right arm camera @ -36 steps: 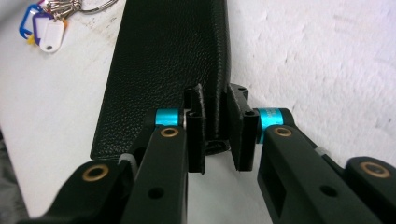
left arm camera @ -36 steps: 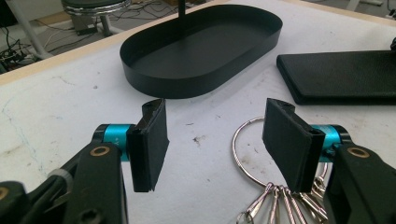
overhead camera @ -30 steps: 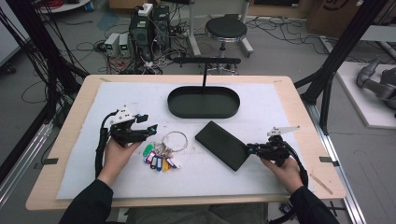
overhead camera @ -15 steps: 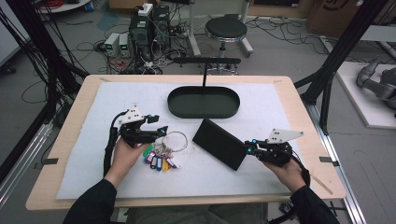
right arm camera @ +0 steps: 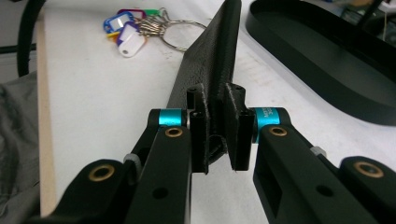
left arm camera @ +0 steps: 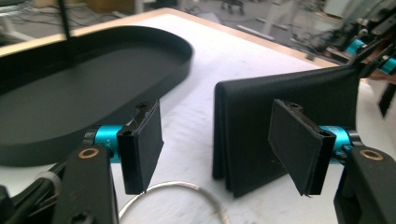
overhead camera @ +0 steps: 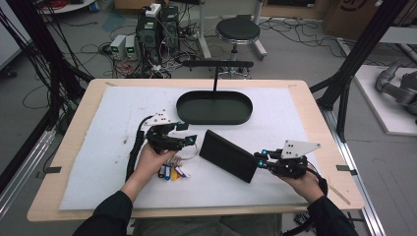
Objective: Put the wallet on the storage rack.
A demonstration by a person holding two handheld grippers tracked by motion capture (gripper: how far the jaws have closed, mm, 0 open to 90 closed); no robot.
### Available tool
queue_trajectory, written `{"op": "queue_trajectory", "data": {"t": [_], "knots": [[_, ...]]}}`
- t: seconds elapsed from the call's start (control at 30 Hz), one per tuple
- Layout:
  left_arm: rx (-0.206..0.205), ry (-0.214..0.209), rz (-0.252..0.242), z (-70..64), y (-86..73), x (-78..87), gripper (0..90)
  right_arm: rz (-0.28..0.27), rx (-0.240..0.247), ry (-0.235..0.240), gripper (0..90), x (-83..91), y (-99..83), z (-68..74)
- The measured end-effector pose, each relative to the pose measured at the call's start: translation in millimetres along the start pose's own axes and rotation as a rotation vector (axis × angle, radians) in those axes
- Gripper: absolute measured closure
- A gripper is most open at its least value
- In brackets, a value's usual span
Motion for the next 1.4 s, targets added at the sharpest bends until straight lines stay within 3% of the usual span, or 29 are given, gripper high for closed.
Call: {"op": "queue_trajectory", "data": {"t": [0.1, 0.17, 0.47, 0.57, 0.67, 0.7, 0.73, 0.83, 0.93, 1.07, 1.17, 1.2, 1.23, 1.27, 1.3, 1.33, 1.4], "knots": [[-0.022, -0.038, 0.023, -6.3, -0.5, -9.3, 34.9, -0.015, 0.019, 0.018, 82.2, 0.7, 2.1, 2.7], [-0.027, -0.042, 0.037, -8.1, -1.3, -14.0, 34.9, -0.019, 0.023, 0.027, 82.2, 1.1, 2.3, 3.0], [-0.010, -0.086, 0.066, -8.4, -6.2, -29.2, 32.5, -0.045, 0.038, 0.060, 82.2, 2.3, 3.7, 5.6], [0.011, -0.136, 0.074, -8.3, -8.2, -32.5, 29.5, -0.053, 0.045, 0.076, 82.1, 2.9, 4.3, 7.0], [-0.004, -0.179, 0.100, -12.4, -11.1, -34.9, 30.7, -0.059, 0.048, 0.084, 82.1, 2.9, 4.4, 7.2], [-0.032, -0.199, 0.121, -15.1, -12.7, -36.0, 37.6, -0.061, 0.048, 0.085, 81.9, 2.6, 4.4, 7.2], [-0.032, -0.199, 0.121, -15.1, -12.7, -36.0, 42.4, -0.061, 0.048, 0.085, 81.9, 2.6, 4.4, 7.2], [-0.102, -0.186, 0.150, -18.6, -14.5, -35.5, 47.8, -0.058, 0.045, 0.079, 81.5, 2.6, 3.7, 6.2], [-0.112, -0.198, 0.159, -16.8, -14.2, -32.2, 58.0, -0.051, 0.032, 0.071, 80.1, 3.7, 0.9, 4.4], [-0.127, -0.203, 0.153, -17.2, -13.3, -30.3, 62.3, -0.048, 0.012, 0.065, 78.2, 3.4, -1.3, 2.4], [-0.122, -0.229, 0.142, -16.6, -13.2, -28.0, 67.9, -0.047, -0.014, 0.055, 70.8, 3.3, -4.6, 0.5], [-0.118, -0.237, 0.136, -16.2, -13.6, -27.2, 69.6, -0.043, -0.029, 0.057, 64.2, 3.0, -5.6, -0.4], [-0.120, -0.237, 0.132, -15.8, -13.8, -26.8, 71.0, -0.021, -0.066, 0.061, 55.4, 0.7, -9.1, -2.5], [-0.117, -0.239, 0.123, -16.0, -14.2, -26.4, 71.0, -0.021, -0.066, 0.061, 55.4, 0.7, -9.1, -2.5], [-0.118, -0.241, 0.117, -15.8, -14.3, -25.6, 72.2, -0.016, -0.112, 0.068, 47.0, -0.9, -11.5, -5.4], [-0.115, -0.243, 0.111, -15.9, -14.3, -25.1, 72.2, -0.016, -0.112, 0.068, 47.0, -0.9, -11.5, -5.4], [-0.108, -0.255, 0.096, -16.1, -13.3, -23.6, 73.3, -0.027, -0.163, 0.079, 40.1, -1.6, -12.3, -8.5]]}}
Point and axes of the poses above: each handheld gripper's, and its own axes: x roughly backward along the jaws, y roughly out of its top, z roughly to its left, the point moved 3 cm from there along -x, roughly forward along the jaws, and after that the axes turned 14 degrees about x, right-handed, at the moved point
